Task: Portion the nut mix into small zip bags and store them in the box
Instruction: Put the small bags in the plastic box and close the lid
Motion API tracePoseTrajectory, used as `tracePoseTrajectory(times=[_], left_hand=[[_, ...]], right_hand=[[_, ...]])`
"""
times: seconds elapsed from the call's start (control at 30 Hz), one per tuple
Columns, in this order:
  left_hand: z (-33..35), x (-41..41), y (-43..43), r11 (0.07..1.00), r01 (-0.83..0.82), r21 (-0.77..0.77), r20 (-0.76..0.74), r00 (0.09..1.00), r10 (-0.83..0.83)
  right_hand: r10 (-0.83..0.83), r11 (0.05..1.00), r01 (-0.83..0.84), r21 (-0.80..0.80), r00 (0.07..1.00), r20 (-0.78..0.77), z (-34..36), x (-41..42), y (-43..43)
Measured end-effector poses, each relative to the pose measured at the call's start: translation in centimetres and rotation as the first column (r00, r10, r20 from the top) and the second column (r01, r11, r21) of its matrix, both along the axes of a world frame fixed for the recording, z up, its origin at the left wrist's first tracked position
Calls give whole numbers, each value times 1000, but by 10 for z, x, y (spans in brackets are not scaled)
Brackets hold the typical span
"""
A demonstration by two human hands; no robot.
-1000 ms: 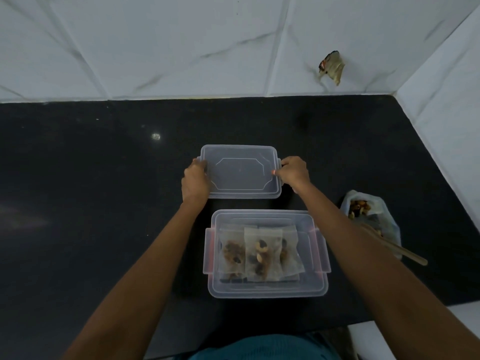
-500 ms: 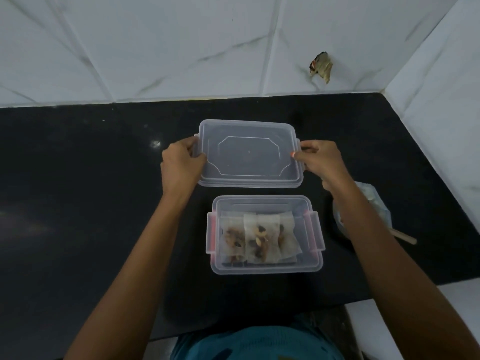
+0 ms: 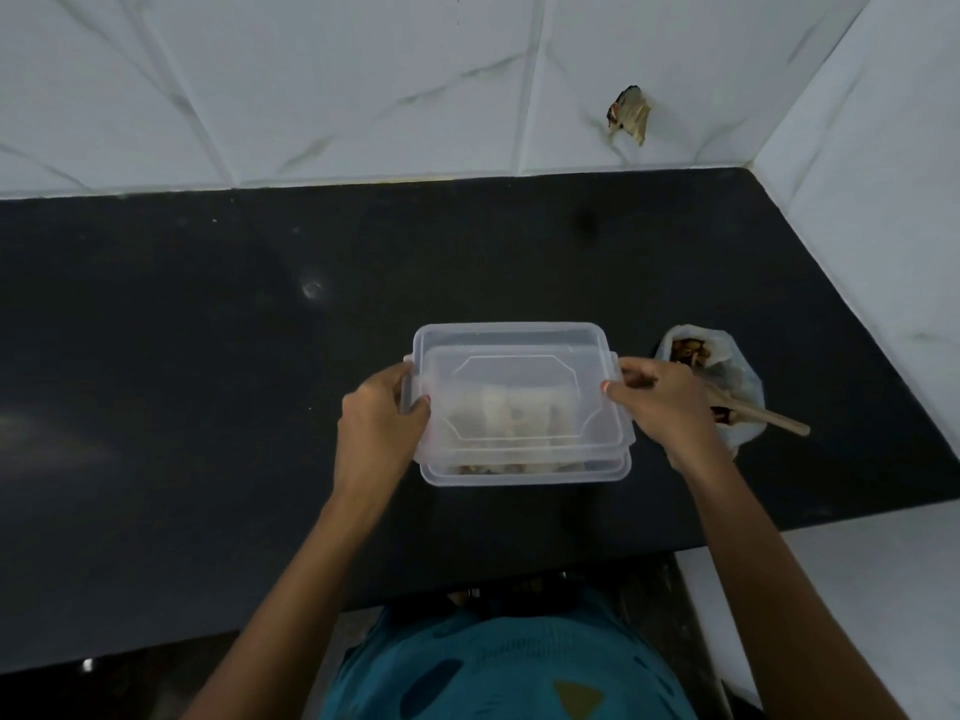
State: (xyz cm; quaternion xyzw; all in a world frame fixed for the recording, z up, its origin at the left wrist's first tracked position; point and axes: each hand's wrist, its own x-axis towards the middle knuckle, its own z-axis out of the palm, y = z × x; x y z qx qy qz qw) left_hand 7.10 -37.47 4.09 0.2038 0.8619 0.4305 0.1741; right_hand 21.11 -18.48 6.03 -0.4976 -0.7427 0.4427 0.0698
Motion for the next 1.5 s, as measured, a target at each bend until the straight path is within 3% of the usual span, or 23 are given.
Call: tracePoseTrajectory(times=[0.37, 0.53, 0.67, 0.77, 0.9, 1.1, 1.33, 1.5], left_hand=[[-19, 11, -13, 999, 2, -33, -2, 1000, -2], [-17, -1, -10, 997, 68, -42, 110, 992, -63], [-12, -18, 1, 999, -15, -41, 199, 980, 23], [-10, -33, 16, 999, -2, -40, 243, 970, 12], [-5, -44, 34, 996, 54, -67, 315, 949, -30], [-4, -53, 40, 998, 7, -60, 449, 893, 21], [-7, -53, 44, 997, -65, -32, 461, 884, 72], [-11, -47, 40, 999, -42, -11, 355, 934, 43]], right_hand=[[-57, 998, 57, 12, 998, 15, -17, 14, -11], [-39, 995, 44, -92, 997, 63, -11, 14, -4], [50, 991, -31, -128, 988, 144, 0, 7, 10], [28, 993, -14, -116, 993, 118, 5, -11, 23], [-15, 970, 43, -241, 993, 116, 4, -26, 34], [-79, 945, 107, -310, 992, 103, -1, -27, 42], [-90, 952, 123, -280, 988, 128, -5, -39, 46], [-43, 974, 65, -216, 994, 102, -8, -37, 42]])
